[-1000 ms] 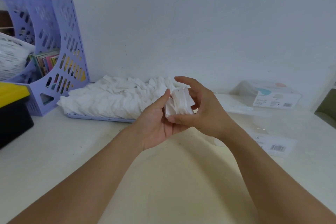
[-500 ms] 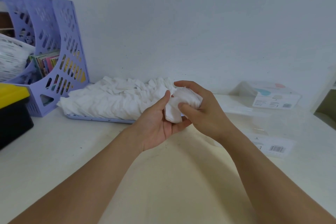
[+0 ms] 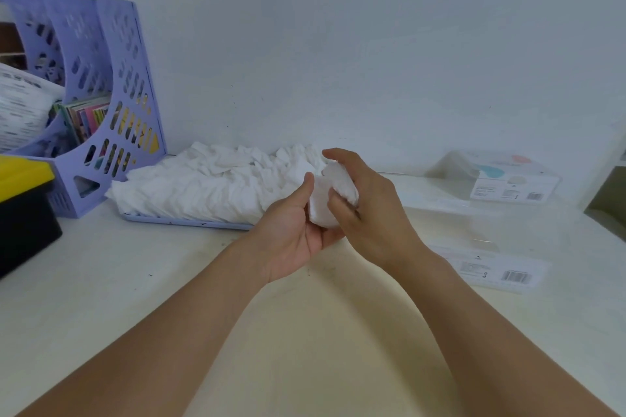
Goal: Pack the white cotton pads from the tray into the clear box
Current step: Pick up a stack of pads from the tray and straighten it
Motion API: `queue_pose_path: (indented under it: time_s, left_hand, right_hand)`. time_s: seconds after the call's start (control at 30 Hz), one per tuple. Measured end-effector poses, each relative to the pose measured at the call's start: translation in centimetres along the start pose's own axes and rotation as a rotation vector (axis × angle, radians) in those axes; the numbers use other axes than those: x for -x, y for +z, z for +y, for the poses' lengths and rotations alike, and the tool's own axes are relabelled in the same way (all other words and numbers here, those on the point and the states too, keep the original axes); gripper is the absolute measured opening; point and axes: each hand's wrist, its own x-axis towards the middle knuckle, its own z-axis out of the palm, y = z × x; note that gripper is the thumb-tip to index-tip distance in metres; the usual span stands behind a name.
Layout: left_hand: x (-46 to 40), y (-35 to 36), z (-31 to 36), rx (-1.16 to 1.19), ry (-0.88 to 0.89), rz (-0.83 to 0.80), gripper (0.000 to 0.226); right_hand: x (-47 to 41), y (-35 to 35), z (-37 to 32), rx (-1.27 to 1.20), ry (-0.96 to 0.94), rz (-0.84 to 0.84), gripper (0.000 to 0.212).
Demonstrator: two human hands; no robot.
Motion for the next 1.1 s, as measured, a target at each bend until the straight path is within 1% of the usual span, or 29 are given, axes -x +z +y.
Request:
queue_pose_path:
  time_s: [0.1, 0.17, 0.3, 0.5, 0.7, 0.77, 0.87, 0.93, 1.03, 1.1]
  left_hand:
    - [0.1, 0.2, 0.0, -0.017, 0.008, -0.002, 0.051]
    - [0.1, 0.3, 0.0, 0.000, 0.009, -0.006, 0.053]
    - [0.2, 0.1, 0.1, -0.046, 0.007, -0.022, 0.053]
    - [0.1, 0.0, 0.1, -0.096, 0.011, -0.029, 0.050]
    - [-0.1, 0.0, 0.1, -0.087, 0.016, -0.015, 0.051]
    - [-0.1, 0.0, 0.0, -0.109, 0.017, -0.032, 0.052]
    - [0.1, 0.0, -0.1, -0.160, 0.029, -0.061, 0.054]
    - [0.1, -0.1, -0.1, -0.170, 0.034, -0.074, 0.054]
    - [0.3, -0.3, 0.0, -0.164, 0.012, -0.085, 0.054]
    - [0.4, -0.3, 0.1, -0.187, -0.002, -0.096, 0.055]
  right_hand:
    - [0.2, 0.2, -0.1, 0.030, 0.017, -0.108, 0.055]
    - [0.1, 0.3, -0.1, 0.024, 0.031, -0.134, 0.058]
    - [-0.2, -0.2, 0.1, -0.075, 0.056, -0.130, 0.061]
    - [-0.6, -0.9, 0.6, -0.251, 0.137, -0.120, 0.073]
    - [-0.7, -0.7, 0.5, -0.431, 0.177, -0.045, 0.067]
    - [-0.6, -0.3, 0.5, -0.380, 0.164, -0.027, 0.070]
    - [-0.3, 0.2, 0.3, -0.264, 0.146, -0.065, 0.075]
    - [-0.2, 0.3, 0.3, -0.259, 0.165, -0.125, 0.082]
    - [-0.2, 0.5, 0.6, -0.216, 0.189, -0.243, 0.108]
    - [-0.2, 0.6, 0.7, -0.201, 0.208, -0.295, 0.120]
